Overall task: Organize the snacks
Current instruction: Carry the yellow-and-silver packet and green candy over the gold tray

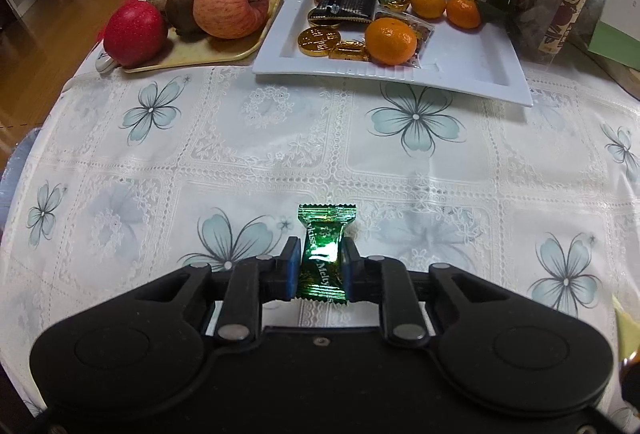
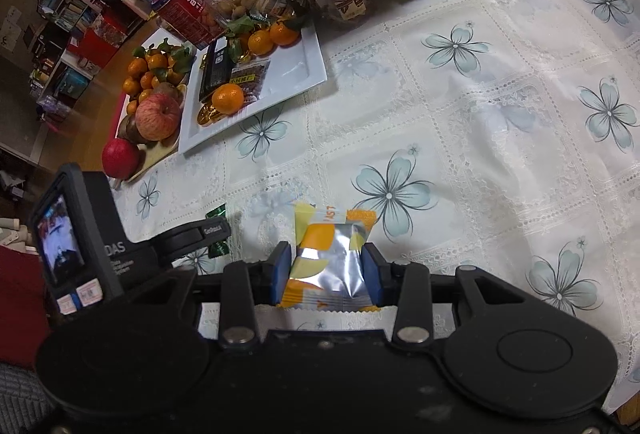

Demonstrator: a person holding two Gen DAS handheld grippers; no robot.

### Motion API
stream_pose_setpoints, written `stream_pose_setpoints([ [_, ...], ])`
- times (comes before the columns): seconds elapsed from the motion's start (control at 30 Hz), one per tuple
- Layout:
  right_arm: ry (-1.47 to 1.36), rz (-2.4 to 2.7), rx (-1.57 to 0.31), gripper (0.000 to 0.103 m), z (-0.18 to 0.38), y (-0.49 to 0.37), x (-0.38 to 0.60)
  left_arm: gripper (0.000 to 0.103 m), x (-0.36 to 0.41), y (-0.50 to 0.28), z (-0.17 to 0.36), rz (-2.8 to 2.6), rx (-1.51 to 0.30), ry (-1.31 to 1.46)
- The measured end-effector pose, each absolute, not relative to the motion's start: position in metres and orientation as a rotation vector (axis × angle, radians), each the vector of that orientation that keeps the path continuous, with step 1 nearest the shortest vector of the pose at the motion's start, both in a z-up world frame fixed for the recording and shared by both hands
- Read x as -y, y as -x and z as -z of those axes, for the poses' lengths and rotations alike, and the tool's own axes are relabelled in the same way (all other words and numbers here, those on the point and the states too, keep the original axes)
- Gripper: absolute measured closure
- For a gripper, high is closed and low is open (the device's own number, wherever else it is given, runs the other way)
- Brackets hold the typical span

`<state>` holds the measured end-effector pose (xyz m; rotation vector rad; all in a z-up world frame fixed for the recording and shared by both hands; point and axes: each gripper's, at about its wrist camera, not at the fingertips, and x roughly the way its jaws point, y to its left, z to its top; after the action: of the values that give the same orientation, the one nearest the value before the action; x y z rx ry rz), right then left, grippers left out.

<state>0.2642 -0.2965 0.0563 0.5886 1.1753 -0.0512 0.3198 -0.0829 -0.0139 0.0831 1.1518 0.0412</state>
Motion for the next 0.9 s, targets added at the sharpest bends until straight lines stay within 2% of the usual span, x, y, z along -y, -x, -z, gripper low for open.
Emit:
stream_pose_setpoints([
  [0.43,-0.443,0.072,-1.217,0.063,-0.037,-0.262,0.271,0.076,0.062,-0.246,-0.010,0.021,-1.216,-0.145],
  [0.9,-0.267,0.064,-1.267,0.063,-0.011,-0.257,0.237,0.076,0.033,-0.204,-0.017,0.007,-1.236,-0.122],
])
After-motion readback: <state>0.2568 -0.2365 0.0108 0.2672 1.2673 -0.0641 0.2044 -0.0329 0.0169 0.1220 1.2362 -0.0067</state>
